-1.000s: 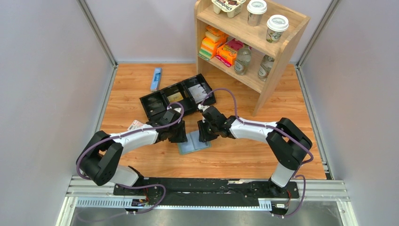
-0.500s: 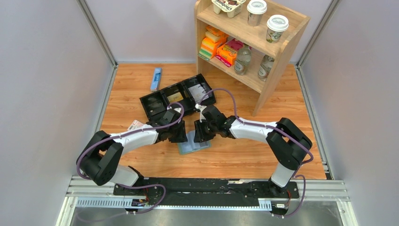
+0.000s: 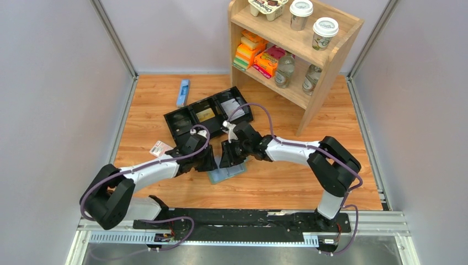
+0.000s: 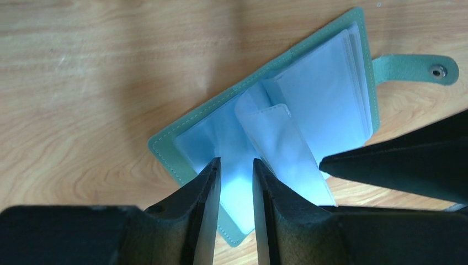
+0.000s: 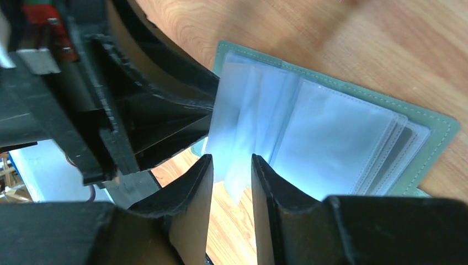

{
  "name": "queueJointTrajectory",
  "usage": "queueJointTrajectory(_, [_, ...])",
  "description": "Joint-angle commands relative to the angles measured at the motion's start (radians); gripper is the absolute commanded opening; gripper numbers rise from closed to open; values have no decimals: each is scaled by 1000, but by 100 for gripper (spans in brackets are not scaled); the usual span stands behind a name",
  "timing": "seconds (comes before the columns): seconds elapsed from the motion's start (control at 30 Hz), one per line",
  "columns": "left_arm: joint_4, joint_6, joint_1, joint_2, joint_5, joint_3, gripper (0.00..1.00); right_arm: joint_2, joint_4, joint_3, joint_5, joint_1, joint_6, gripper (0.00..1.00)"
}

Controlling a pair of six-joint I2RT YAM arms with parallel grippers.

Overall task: Take the credit cards out of the card holder
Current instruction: Remove the credit card from the card holder.

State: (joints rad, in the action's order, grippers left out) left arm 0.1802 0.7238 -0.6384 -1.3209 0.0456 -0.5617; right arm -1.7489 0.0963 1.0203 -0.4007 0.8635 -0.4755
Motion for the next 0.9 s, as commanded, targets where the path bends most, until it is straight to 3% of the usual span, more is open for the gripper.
queueJointTrajectory(0.0, [10,43,-7,94,-43,42,36,-38,-26,50,-39,17,-3,36])
queueJointTrajectory(0.47, [71,129,-7,402,-190,138,37,-169,65,170,-113,49,41,55])
queueJointTrajectory(0.87, [48,112,-7,325,-159,75,37,12,-24,69,-79,52,66,58])
